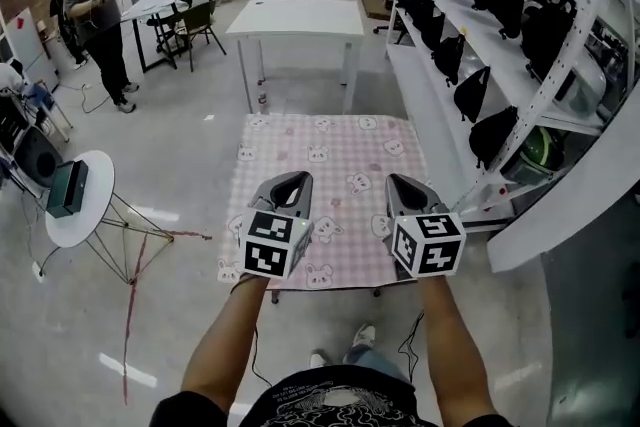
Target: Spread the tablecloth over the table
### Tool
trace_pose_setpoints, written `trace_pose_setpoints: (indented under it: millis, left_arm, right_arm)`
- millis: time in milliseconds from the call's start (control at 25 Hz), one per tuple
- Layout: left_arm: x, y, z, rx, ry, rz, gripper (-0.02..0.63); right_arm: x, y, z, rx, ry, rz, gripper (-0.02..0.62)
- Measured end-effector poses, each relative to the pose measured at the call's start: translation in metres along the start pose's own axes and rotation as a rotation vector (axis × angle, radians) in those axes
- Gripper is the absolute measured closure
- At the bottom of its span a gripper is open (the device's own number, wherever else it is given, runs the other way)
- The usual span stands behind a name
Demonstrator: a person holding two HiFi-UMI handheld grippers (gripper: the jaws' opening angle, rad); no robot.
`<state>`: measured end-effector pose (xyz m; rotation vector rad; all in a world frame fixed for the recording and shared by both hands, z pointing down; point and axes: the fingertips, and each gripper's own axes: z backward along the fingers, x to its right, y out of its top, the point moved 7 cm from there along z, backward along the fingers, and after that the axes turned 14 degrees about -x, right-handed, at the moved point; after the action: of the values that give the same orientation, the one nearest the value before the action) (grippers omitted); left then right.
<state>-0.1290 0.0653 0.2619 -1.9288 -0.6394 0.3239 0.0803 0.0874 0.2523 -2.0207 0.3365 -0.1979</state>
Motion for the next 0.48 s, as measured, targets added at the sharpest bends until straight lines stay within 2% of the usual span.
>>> trace_pose_setpoints:
  millis: [160, 480]
  left_arm:
    - [0.009, -0.006, 0.014, -0.002, 0.002, -0.032, 0.605]
    - [0.012, -0.016, 0.029, -0.011, -0.012, -0.017, 0.605]
  right_arm:
    - [-0.015, -0.006, 0.016, -0.001, -0.008, 0.001, 0.592]
    - [-0.029, 0.0, 0.031, 0.012, -0.018, 0.018, 0.592]
